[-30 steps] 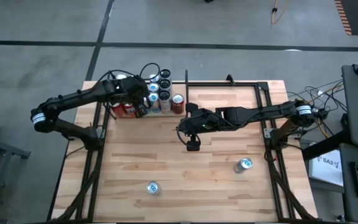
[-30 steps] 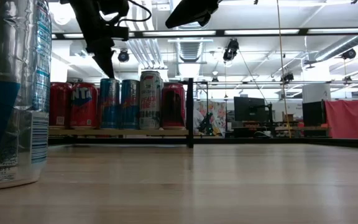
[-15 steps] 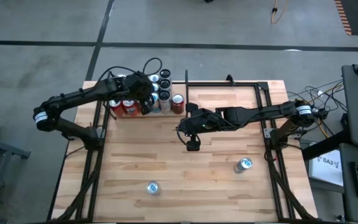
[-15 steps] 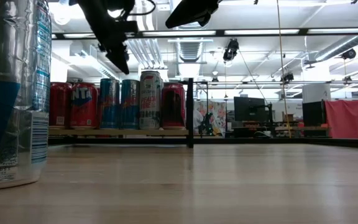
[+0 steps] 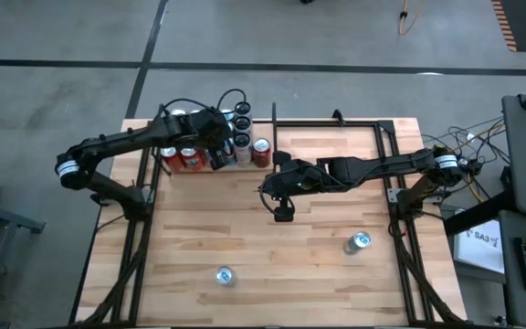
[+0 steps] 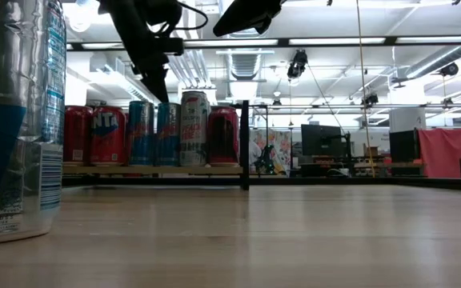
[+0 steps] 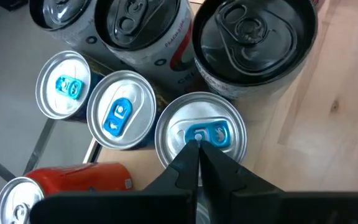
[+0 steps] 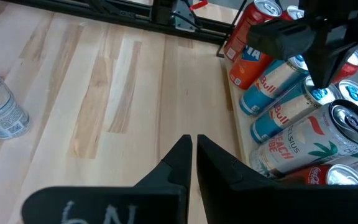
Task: Place canned beverage on shelf
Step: Adjust the blue can on the shelf
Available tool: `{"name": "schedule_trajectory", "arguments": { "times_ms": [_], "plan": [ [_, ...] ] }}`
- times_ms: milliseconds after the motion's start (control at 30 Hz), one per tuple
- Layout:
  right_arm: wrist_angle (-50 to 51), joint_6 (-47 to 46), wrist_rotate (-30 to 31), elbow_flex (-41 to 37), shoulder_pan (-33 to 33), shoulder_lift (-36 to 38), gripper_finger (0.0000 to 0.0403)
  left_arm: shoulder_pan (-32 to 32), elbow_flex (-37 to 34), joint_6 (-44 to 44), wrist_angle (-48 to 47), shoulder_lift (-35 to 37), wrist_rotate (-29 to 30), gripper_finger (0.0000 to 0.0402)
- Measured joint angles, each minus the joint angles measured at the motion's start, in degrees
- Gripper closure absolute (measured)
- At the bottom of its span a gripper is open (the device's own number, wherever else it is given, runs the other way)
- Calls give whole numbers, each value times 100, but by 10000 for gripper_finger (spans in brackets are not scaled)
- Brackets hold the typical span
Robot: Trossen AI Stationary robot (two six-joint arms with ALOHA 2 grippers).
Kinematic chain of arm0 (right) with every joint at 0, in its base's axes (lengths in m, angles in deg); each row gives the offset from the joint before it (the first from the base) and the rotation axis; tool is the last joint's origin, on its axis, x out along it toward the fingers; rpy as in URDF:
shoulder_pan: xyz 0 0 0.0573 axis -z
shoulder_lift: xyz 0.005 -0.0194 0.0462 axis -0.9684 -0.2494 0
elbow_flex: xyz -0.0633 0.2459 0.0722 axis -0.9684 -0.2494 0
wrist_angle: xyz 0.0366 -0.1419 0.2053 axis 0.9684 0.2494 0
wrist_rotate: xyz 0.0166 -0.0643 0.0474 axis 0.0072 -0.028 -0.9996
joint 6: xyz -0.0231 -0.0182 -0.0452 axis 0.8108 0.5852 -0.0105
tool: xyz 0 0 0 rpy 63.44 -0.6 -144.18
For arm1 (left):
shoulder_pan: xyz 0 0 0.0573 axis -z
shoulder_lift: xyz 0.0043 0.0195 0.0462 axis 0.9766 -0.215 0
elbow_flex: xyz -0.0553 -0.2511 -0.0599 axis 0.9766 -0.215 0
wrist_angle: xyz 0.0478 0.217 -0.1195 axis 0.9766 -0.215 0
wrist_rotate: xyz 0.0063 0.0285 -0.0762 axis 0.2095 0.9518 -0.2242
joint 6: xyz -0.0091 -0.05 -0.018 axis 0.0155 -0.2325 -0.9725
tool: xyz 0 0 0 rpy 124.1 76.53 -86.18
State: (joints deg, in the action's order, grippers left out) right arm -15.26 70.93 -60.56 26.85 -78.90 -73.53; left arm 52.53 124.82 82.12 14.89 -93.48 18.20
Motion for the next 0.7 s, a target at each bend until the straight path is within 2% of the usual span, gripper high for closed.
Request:
{"name": "schedule_trajectory", "arguments": {
  "times_ms": [700],
  "plan": [
    [-4, -38, 1, 0, 0, 0, 390, 15, -4, -23, -48, 186, -60, 402]
  ]
}}
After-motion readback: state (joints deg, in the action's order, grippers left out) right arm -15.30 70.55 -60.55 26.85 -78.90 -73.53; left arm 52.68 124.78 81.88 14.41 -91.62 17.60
